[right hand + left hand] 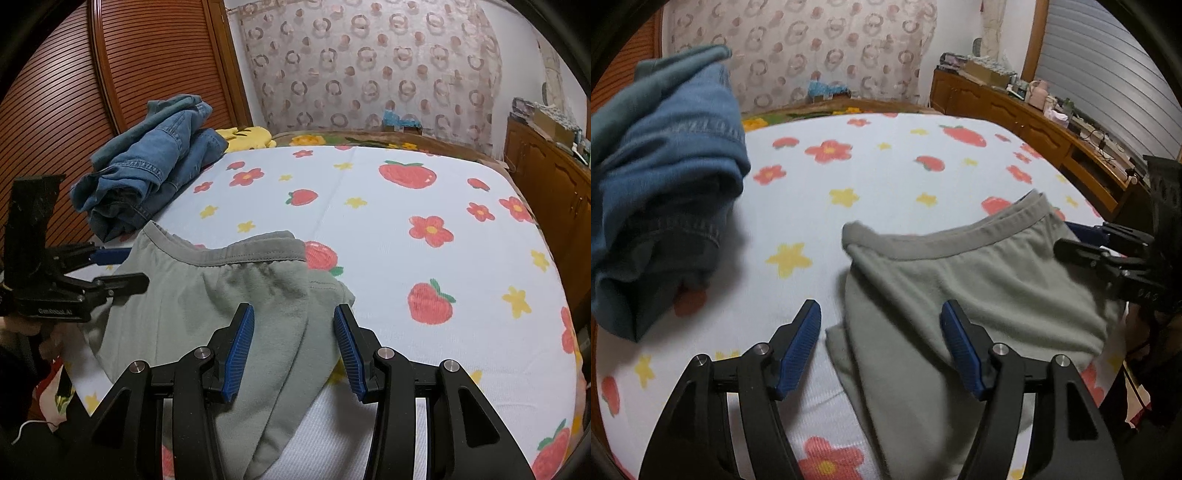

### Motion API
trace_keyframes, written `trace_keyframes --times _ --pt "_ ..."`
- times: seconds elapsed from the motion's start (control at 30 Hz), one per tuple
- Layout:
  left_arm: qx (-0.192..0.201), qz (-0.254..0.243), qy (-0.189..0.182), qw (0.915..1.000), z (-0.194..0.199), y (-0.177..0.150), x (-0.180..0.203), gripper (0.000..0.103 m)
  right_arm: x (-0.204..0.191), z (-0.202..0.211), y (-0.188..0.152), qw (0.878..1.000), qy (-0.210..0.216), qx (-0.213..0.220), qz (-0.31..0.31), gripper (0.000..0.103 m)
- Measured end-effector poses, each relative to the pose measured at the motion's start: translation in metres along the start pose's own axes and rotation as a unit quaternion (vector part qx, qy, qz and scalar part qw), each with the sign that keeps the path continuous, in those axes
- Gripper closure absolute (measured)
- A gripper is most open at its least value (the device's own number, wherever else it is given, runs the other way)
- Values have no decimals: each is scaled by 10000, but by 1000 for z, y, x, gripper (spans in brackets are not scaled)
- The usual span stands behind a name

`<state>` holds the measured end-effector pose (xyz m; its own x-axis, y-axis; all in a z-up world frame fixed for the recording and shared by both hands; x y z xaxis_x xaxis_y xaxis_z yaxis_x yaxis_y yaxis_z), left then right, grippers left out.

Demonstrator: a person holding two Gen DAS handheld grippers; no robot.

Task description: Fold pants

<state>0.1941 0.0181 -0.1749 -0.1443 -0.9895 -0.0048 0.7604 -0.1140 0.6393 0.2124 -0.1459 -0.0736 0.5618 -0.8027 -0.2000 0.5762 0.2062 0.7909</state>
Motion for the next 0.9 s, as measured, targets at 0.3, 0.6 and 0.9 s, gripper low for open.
trace_keyframes --times 0.3,0.6,0.9 --pt "138 -177 153 9996 0 -2 2 34 1 -1 -1 10000 -25 -35 -25 56" --pt "170 -153 153 9996 2 -3 0 34 3 -3 0 9999 -85 -116 -76 50" --pt "263 46 70 9996 23 -9 -7 35 2 -3 1 9985 -264 -446 -164 45"
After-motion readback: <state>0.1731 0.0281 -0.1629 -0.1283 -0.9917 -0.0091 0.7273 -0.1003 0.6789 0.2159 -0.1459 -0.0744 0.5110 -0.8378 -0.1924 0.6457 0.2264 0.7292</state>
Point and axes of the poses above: each gripper's, at about its wrist camera, not at the fingertips, and z roughly against the way its jaws point, x to its right, y to its top, the point moved 9 cm from there along -z, roughly the way its jaws point, and after that the axes turned 8 degrees about y, right-handed, at the moved point
